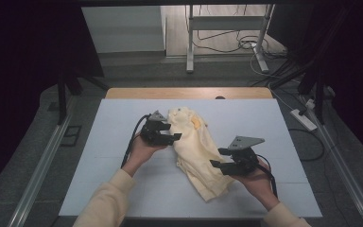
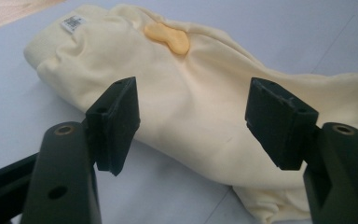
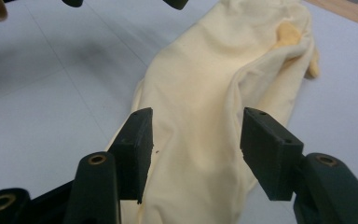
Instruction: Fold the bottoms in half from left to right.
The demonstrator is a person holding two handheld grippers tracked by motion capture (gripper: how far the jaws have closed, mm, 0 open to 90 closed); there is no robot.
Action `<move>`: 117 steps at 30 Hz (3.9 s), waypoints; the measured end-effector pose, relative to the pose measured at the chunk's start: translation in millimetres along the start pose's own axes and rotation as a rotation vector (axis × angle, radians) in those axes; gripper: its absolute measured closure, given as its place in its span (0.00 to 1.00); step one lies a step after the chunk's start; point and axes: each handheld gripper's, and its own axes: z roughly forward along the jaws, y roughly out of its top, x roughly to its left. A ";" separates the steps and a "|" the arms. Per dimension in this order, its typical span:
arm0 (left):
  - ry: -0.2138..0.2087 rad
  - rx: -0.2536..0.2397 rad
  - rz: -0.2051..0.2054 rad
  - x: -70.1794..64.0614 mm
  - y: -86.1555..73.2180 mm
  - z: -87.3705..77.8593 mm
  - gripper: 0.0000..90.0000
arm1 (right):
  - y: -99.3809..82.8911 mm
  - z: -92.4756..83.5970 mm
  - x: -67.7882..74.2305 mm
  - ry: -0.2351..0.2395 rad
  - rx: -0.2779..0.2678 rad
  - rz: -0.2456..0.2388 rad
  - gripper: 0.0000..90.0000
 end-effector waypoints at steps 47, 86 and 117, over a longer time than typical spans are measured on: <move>-0.002 0.008 -0.049 13.2 -25.1 -9.4 0.36 | -28.8 44.9 27.4 0.047 0.292 -0.063 0.80; -0.002 0.016 -0.044 13.3 -26.8 -6.3 0.35 | -9.6 24.1 -9.8 -0.019 0.136 0.042 0.71; 0.006 0.010 -0.046 13.7 -26.5 -8.4 0.33 | -12.8 8.0 20.8 0.025 0.102 -0.071 0.58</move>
